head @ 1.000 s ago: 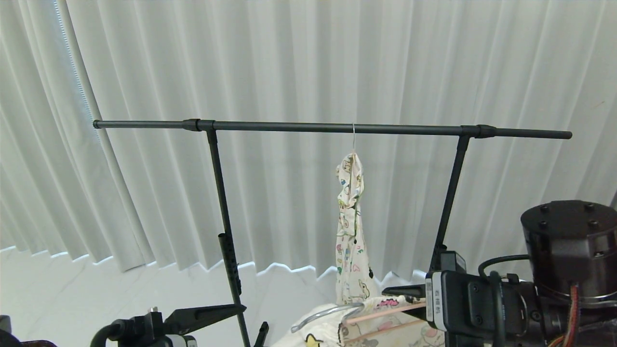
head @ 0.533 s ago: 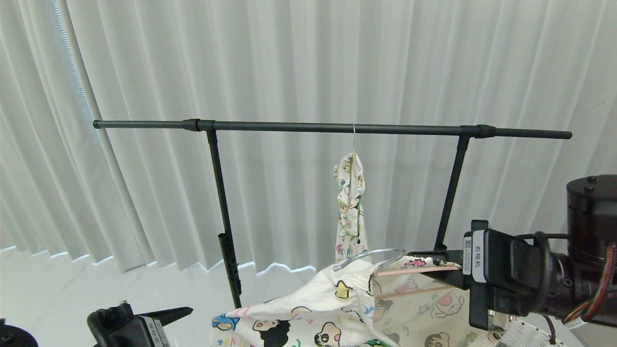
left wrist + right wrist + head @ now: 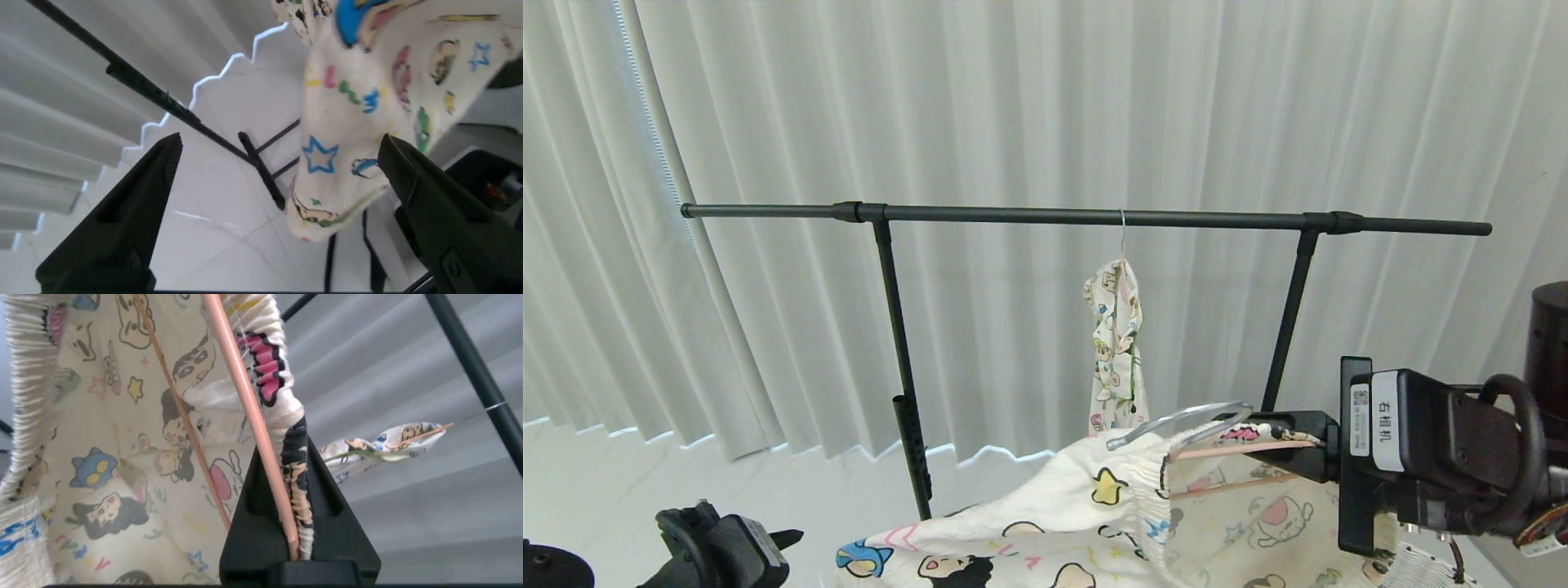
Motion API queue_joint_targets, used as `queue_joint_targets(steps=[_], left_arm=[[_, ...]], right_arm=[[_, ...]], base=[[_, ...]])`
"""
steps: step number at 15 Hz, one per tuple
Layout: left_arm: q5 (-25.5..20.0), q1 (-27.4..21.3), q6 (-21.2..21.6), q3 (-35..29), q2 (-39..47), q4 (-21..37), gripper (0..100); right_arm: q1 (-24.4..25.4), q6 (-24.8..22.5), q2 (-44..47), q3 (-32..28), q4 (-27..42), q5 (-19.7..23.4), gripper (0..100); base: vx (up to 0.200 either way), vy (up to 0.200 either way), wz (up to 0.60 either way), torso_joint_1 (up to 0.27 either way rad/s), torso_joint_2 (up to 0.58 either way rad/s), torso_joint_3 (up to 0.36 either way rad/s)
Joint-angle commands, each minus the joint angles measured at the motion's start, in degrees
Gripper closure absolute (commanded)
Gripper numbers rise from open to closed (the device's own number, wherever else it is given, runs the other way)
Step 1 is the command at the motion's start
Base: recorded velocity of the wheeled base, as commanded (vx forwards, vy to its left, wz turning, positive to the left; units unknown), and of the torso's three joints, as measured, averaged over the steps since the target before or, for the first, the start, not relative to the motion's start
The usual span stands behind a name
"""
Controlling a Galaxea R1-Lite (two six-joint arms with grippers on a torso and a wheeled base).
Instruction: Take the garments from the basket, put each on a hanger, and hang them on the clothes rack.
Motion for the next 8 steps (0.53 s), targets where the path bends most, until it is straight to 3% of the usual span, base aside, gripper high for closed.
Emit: queue_joint_targets(steps=[1,2,3,5,8], left_arm=[[-0.03,0.18,-0.10,0.01,-0.24,-0.01,0],[-0.11,0.18,-0.98,-0.08,-0.24,-0.10,0],[-0.20,0.09,-1.33,-0.08,-0.24,-0.19,100],[-0.46,0.44,-1.51,0.01,0.20,-0.63,100],[-0.38,5.81,-1.33,0.18,0.38,-0.63,100]], right_arm=[[0.61,0.31,-1.44,-0.09,0.01,0.01,100],[0.69,0.40,-1.70,0.00,0.10,0.01,100],[0.61,0.40,-1.70,-0.09,0.10,0.01,100],[0.52,0.57,-1.79,-0.09,0.10,-0.17,100],[-1.42,3.12,-2.50,0.27,0.19,-1.22,100]], base=[[0.000,0.000,0.00,0.000,0.00,0.000],[0.000,0.000,0.00,0.000,0.00,0.000],[0.000,0.000,0.00,0.000,0.00,0.000],[0.000,0.000,0.00,0.000,0.00,0.000],[0.000,0.000,0.00,0.000,0.00,0.000]])
